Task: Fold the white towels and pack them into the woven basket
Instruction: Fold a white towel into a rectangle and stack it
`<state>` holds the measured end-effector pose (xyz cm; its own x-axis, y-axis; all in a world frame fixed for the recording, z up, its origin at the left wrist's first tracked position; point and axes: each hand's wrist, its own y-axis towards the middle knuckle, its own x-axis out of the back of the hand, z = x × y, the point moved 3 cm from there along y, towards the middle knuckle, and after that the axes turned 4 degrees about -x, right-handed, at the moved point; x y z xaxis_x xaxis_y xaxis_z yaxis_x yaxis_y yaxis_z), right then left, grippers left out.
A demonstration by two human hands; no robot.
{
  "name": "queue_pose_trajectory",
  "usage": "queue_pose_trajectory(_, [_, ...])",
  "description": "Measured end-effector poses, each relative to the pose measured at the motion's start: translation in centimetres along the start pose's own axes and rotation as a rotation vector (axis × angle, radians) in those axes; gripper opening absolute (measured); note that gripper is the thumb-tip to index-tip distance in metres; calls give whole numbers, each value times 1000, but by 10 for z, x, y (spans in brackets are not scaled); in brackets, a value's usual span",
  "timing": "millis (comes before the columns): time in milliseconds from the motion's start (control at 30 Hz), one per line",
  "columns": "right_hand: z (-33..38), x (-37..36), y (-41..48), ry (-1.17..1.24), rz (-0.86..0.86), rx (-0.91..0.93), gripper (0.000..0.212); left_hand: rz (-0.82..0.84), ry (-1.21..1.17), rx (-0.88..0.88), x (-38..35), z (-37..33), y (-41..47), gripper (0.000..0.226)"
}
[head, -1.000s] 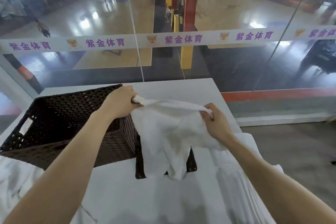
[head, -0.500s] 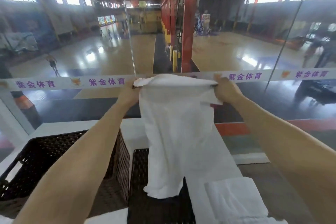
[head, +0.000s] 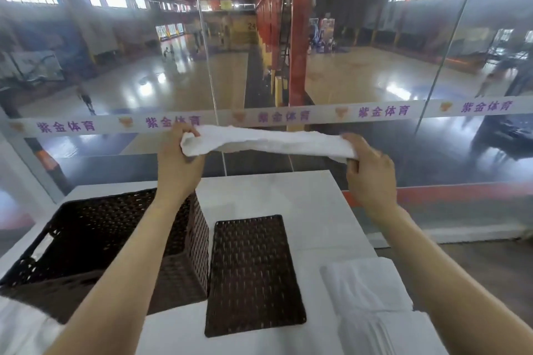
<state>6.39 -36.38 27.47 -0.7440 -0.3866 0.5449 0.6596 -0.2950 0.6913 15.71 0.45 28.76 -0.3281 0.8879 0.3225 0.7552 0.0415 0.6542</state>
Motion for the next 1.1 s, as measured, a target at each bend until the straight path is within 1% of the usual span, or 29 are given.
queue_pose_trajectory(67, [-30,-19,-69,-34,94,13,43,85,79,70,1,31,-67,31])
queue_pose_trajectory(100, [-46,-31,-103,-90,184,-17,47,148,127,110,-1,50,-102,28])
queue_pose_trajectory(167, [-70,-50,-168,-161,479,-116,55,300,258,236,-5,96,-174,24])
queue_pose_trajectory(200, [-80,-58,-202,-183,627,-141,55,397,360,287,-5,115,-209,22])
queue_pose_trajectory(233, [-91,-67,-239,-227,727,-133,54,505,463,321,-4,134,-244,18])
queue_pose_trajectory(267, [-102,-77,-275,-223,776,-98,53,598,554,344,-1,151,-278,16])
queue_pose_trajectory(300, [-108,-82,-307,-224,804,-65,54,666,593,367,3,161,-309,19])
queue_pose_trajectory(333, [-108,-81,-332,-250,857,-70,54,714,614,368,10,171,-338,26])
queue_pose_trajectory(400, [-97,-66,-369,-348,1026,-86,44,836,599,340,21,170,-386,38])
queue_pose_trajectory(433, [-91,-56,-385,-396,1109,-24,40,906,576,352,26,165,-405,36])
queue_pose_trajectory(467, [-87,-47,-400,-418,1195,-6,38,948,572,378,33,162,-422,28])
queue_pose_trajectory(500, [-85,-38,-413,-433,1264,-4,34,975,590,413,41,157,-436,21])
queue_pose_trajectory(567, [-80,-19,-432,-394,1351,-59,25,1017,583,483,57,145,-458,23])
queue_pose_trajectory(633, [-79,-3,-449,-345,1453,-107,17,1116,566,505,68,135,-472,22])
queue_pose_trajectory(700, [-79,12,-457,-324,1539,-128,16,1270,606,527,77,126,-477,19])
queue_pose_trajectory(733, [-77,18,-457,-320,1566,-123,18,1328,633,518,80,119,-475,23])
queue_pose_trajectory(800, [-73,27,-452,-306,1624,-127,26,1412,665,495,82,111,-466,42])
queue_pose_trajectory(833, [-72,29,-447,-307,1657,-137,29,1444,668,502,81,106,-459,46])
queue_pose_trajectory(867, [-69,29,-440,-323,1686,-148,27,1470,675,502,79,103,-450,47])
queue_pose_trajectory(933, [-63,28,-420,-367,1738,-149,22,1519,691,494,73,100,-427,40])
queue_pose_trajectory(1033, [-57,18,-375,-457,1812,-150,38,1554,700,430,59,95,-375,24])
queue_pose_trajectory(1100, [-49,13,-327,-499,1841,-149,44,1548,723,350,44,90,-325,20])
